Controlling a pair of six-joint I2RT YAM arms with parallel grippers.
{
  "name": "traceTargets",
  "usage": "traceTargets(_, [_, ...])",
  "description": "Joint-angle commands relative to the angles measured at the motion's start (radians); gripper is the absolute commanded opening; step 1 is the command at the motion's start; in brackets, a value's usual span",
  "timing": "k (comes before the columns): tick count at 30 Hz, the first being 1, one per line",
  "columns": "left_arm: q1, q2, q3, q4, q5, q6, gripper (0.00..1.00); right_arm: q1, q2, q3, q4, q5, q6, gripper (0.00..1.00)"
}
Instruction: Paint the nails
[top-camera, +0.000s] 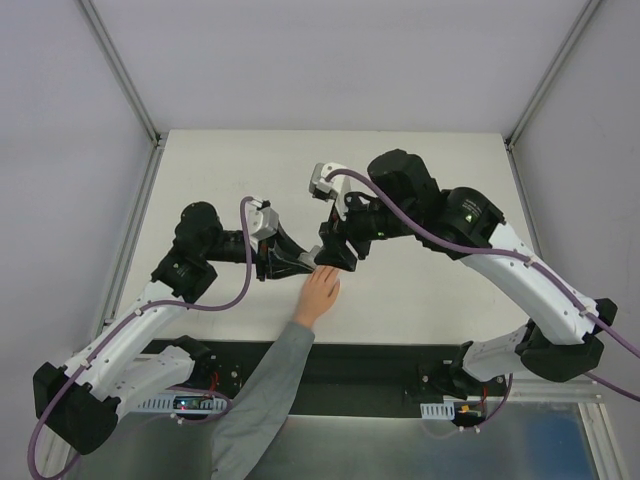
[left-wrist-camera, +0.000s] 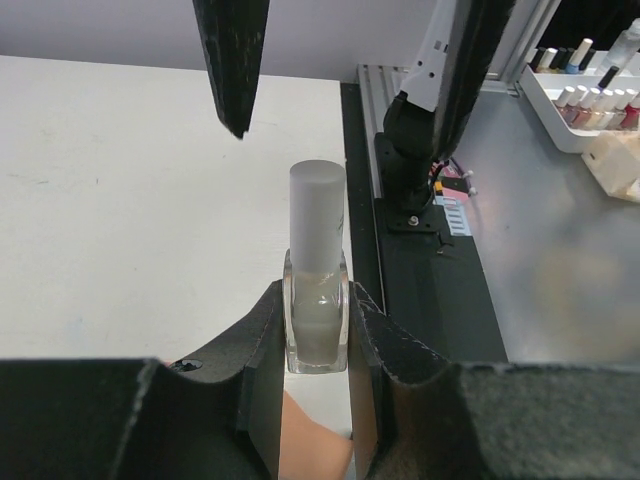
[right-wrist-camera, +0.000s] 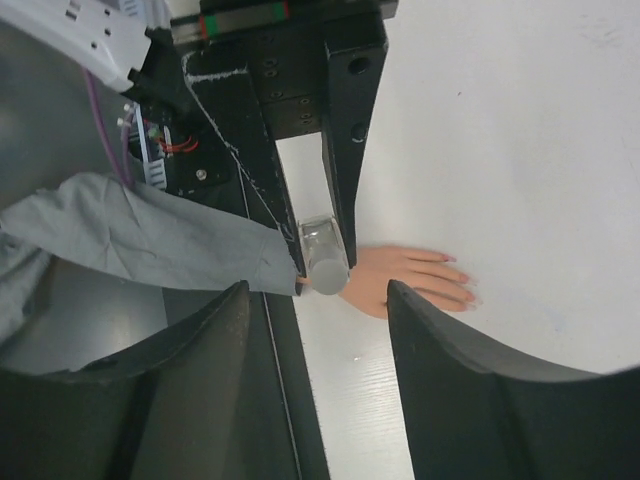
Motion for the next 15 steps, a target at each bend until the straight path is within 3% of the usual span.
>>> traceTargets(1, [-0.011,-0.003,0.043,0.074,0.073,-0.020,0.00,-0.015,-0.008,-0.011,-0.037,-0.160,-0.201,0.59])
traceTargets(15, [-0.013,0.005,0.046,0.080,0.088,-0.028,0.00,-0.049,0.016,-0.044,0.035,-0.192,-0.241,0.54])
